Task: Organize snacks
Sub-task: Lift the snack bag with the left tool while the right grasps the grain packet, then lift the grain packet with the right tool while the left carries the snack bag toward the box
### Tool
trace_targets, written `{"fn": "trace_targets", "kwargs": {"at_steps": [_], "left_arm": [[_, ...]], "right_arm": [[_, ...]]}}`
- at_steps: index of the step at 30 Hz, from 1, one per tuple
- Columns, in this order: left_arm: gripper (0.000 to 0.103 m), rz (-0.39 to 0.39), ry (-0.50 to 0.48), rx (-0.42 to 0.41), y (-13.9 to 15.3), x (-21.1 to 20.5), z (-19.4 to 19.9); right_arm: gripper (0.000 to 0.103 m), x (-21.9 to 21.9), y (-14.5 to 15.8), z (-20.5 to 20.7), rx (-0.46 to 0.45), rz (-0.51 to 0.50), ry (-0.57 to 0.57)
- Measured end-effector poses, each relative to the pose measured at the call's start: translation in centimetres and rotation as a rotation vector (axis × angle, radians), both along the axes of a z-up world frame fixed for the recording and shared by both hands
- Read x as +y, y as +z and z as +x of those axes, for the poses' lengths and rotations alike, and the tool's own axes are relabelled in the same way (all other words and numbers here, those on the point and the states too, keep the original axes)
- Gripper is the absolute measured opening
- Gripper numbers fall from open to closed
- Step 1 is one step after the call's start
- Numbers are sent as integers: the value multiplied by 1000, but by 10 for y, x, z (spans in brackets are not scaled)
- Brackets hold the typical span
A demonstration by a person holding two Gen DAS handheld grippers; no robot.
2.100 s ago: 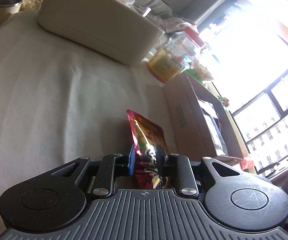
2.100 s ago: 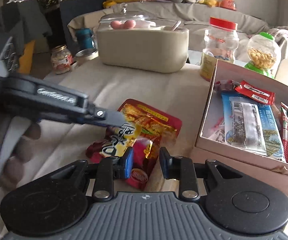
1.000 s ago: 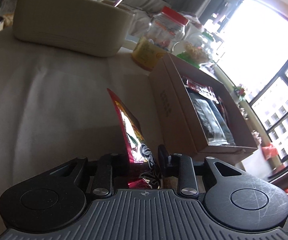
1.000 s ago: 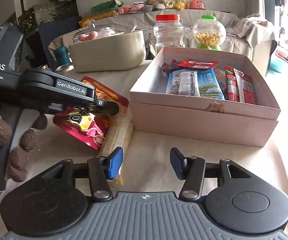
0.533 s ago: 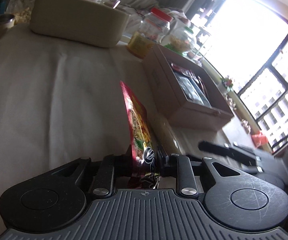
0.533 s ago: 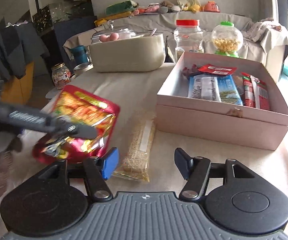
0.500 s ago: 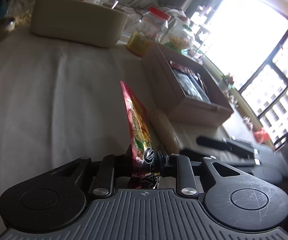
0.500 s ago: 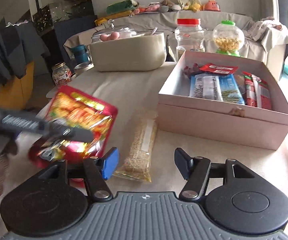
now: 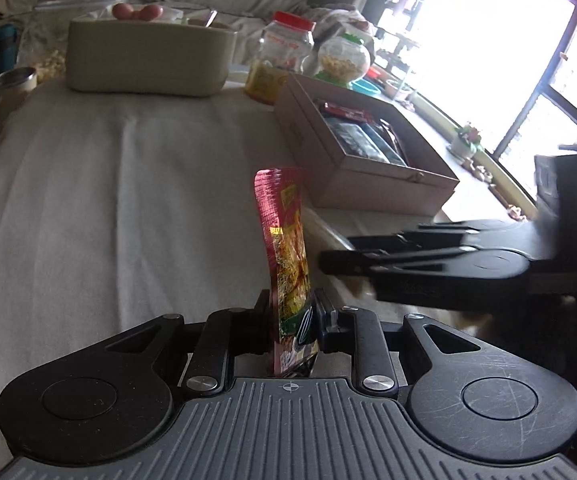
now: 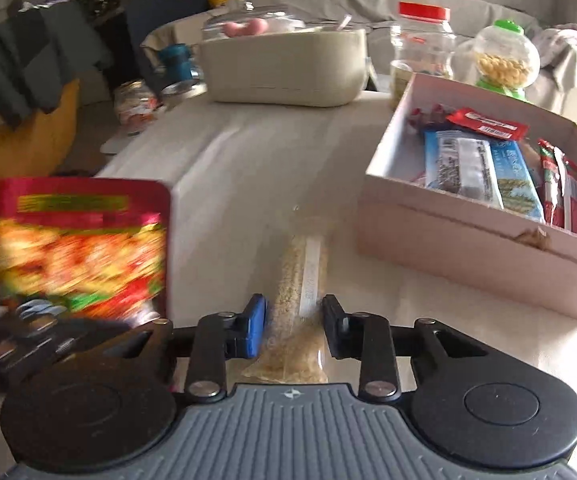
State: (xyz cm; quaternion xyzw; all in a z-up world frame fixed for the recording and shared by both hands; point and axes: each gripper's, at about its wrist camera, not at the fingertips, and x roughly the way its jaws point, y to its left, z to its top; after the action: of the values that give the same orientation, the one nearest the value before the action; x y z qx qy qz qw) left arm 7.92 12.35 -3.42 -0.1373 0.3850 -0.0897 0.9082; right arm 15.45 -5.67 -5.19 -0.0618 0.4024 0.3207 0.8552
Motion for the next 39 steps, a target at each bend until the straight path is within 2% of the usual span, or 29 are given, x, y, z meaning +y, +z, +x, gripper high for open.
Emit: {"fn": "trace_targets", "kwargs": {"at_steps": [3,7,10,12,16,18,22,24,25,26,28,33,35,36,37,38,39], "left_arm": [[25,-47,0,12,-3,4,-2],[26,-104,-10,79,-17,5,-5],[25,-114,12,69,-19,6,-13],[25,-134,12,55,-16,6,-18],[25,-169,-74,24,0,-11,-27],[25,-152,-118,7,8,-26,-30],[25,-151,-166,8,11,-48,-25],[25,-130,-168,26,8,-58,-23],[25,-119,-166,39,5,-62,-21],[25,-113,-164,56,2,-65,-20],[25,-108,-165,86,-6,-69,-16],[25,-90,-173,115,-17,-70,-15],[25,-95,-179,114,-16,-69,-17],[25,-97,-179,115,-16,-68,-17],[25,-101,-179,117,-16,-67,-19],[25,-107,-179,119,-16,-65,-20],[25,-114,-178,121,-16,-64,-20]], "right_arm": [[29,-19,12,-15,-7,30,-4],[29,-50,27,-34,-36,46,-41],[29,-76,36,-47,-75,42,-92],[20,-93,43,-55,-92,53,-123],[18,-125,59,-70,-142,89,-169],[18,-137,66,-77,-173,101,-169],[18,-146,56,-75,-161,94,-172],[23,-145,42,-72,-111,89,-157],[32,-144,36,-71,-90,85,-149],[46,-142,28,-69,-71,79,-142],[55,-137,13,-63,-46,63,-149],[55,-118,-13,-46,6,26,-133],[56,-110,-16,-49,-30,-8,-127],[56,-105,-16,-51,-48,-33,-109],[50,-100,-15,-54,-60,-54,-89],[31,-96,-14,-58,-68,-69,-66],[29,-95,-12,-61,-74,-82,-48]]}}
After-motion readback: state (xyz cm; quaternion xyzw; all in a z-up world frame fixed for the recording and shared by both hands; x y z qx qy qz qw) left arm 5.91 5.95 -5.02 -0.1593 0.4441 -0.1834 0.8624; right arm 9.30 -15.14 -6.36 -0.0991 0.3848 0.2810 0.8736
